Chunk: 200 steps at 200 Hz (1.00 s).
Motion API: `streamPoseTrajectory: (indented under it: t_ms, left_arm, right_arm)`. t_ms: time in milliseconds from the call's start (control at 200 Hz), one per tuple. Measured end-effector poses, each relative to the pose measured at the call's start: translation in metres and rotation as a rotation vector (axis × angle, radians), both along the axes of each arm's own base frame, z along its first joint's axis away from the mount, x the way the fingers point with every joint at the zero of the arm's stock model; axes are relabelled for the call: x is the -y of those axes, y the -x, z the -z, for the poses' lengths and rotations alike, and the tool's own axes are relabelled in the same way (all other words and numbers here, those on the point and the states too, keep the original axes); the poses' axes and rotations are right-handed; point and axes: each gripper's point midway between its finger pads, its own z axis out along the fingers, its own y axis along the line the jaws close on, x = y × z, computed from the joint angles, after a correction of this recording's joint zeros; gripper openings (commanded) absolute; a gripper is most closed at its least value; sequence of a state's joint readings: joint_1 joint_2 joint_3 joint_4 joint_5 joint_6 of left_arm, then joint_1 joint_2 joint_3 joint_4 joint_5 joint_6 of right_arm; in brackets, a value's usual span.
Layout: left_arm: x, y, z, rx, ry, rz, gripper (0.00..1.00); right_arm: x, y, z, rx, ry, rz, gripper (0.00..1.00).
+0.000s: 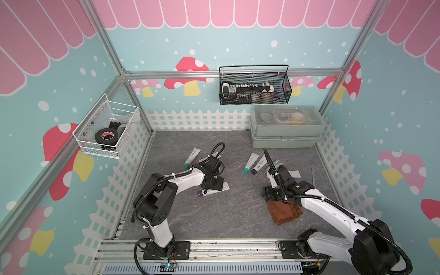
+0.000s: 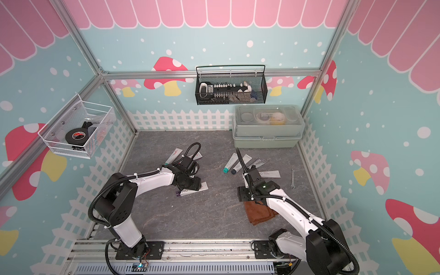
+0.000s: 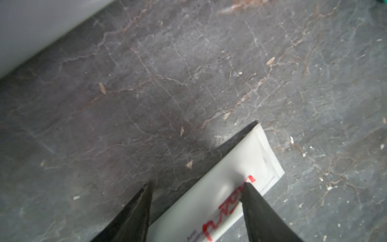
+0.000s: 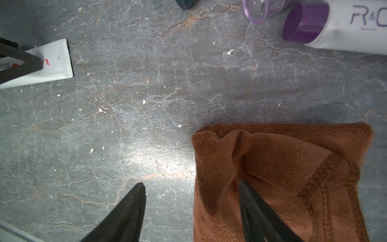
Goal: Wipe the surface of the toothpaste tube
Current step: Move the toothpaste to the center of the board.
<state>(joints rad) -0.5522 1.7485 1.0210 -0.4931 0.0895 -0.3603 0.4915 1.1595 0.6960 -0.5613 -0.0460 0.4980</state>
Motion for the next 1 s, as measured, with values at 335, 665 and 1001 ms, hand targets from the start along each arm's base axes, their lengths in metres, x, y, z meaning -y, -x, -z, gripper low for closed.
streamPoseTrajectory:
  t_ms: [335,665,1001]
  left_arm:
    - [0.005,0.029,0.0,0.01,0.026,0.02,0.67]
    - [0.002,0.059,0.002,0.023,-0.008,0.027,0.65]
    - [0.026,0.057,0.005,0.063,-0.029,0.056,0.21]
  right_arm:
    - [-0.001,-0.001,0.0,0.005,-0.001,-0.002,0.69]
    - [-0.001,-0.001,-0.001,0.007,-0.003,-0.004,0.69]
    - [-0.001,-0.001,-0.001,0.007,-0.003,-0.004,0.69]
